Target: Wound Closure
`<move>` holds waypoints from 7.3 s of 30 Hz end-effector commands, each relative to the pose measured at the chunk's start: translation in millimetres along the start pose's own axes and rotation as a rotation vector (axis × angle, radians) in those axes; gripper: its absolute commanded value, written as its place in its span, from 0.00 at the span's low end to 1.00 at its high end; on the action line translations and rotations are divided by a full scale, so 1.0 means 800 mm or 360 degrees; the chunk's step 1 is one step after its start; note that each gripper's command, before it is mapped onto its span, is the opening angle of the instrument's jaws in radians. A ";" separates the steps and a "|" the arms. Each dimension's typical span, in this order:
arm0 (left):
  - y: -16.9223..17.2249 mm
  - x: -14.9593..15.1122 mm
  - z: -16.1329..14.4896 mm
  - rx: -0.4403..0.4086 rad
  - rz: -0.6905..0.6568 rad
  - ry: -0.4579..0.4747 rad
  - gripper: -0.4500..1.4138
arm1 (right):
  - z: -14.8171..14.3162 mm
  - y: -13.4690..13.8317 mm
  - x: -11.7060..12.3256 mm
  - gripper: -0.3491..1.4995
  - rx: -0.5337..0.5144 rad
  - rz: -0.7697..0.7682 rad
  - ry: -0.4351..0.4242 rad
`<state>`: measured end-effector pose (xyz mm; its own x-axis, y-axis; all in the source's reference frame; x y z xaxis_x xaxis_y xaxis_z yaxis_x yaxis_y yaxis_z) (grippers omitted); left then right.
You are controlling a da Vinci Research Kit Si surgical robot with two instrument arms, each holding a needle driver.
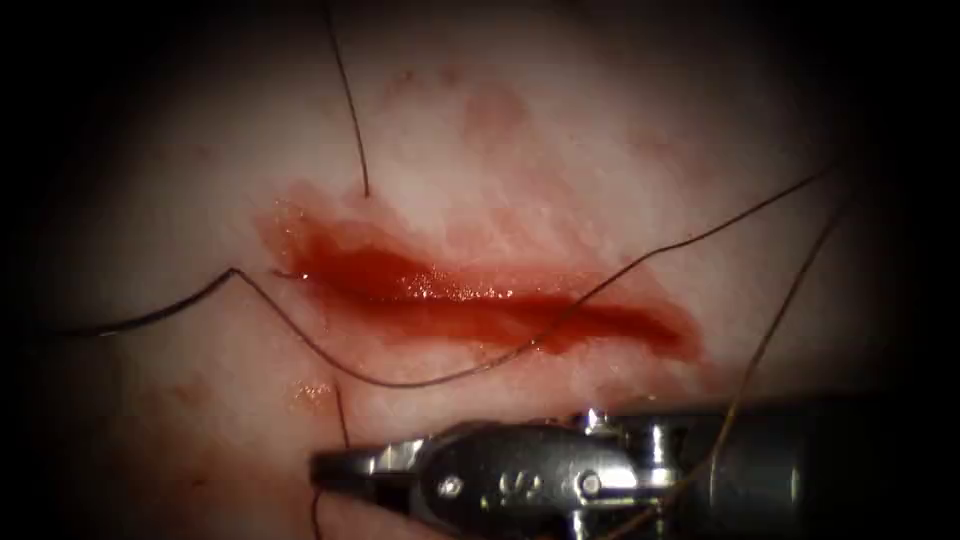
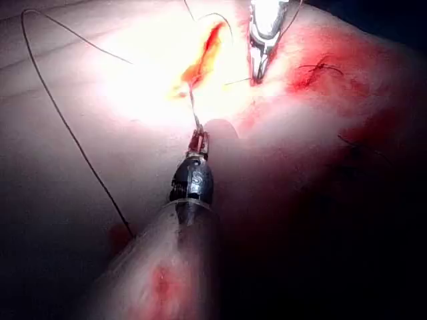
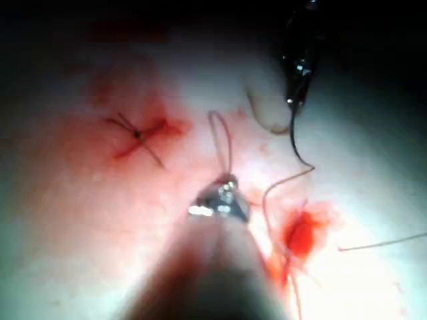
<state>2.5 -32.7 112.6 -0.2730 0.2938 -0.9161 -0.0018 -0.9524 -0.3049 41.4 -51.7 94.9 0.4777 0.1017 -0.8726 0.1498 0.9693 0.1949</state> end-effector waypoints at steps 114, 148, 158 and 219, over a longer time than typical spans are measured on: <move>0.0003 -0.0035 0.0089 0.0172 -0.0057 0.0036 0.00 | -0.0063 -0.0031 0.0052 0.71 0.0012 -0.0013 0.0052; 0.0003 -0.0036 0.0089 0.0173 -0.0057 0.0036 0.00 | 0.0057 0.0057 -0.0038 0.75 -0.0267 0.0000 -0.0105; 0.0003 -0.0036 0.0089 0.0173 -0.0057 0.0036 0.00 | 0.0053 0.0055 -0.0038 0.00 -0.0169 -0.0002 -0.0070; 0.0007 -0.0043 0.0094 0.0178 -0.0057 0.0023 0.00 | 0.0023 0.0047 -0.0028 0.83 -0.0251 -0.0047 -0.0088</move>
<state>-3.2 -34.3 117.0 -0.2576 0.3269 -0.9093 -0.1212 -0.9445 -0.3053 41.6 -48.6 98.1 0.5259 0.0644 -0.8481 0.0269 0.9954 0.0922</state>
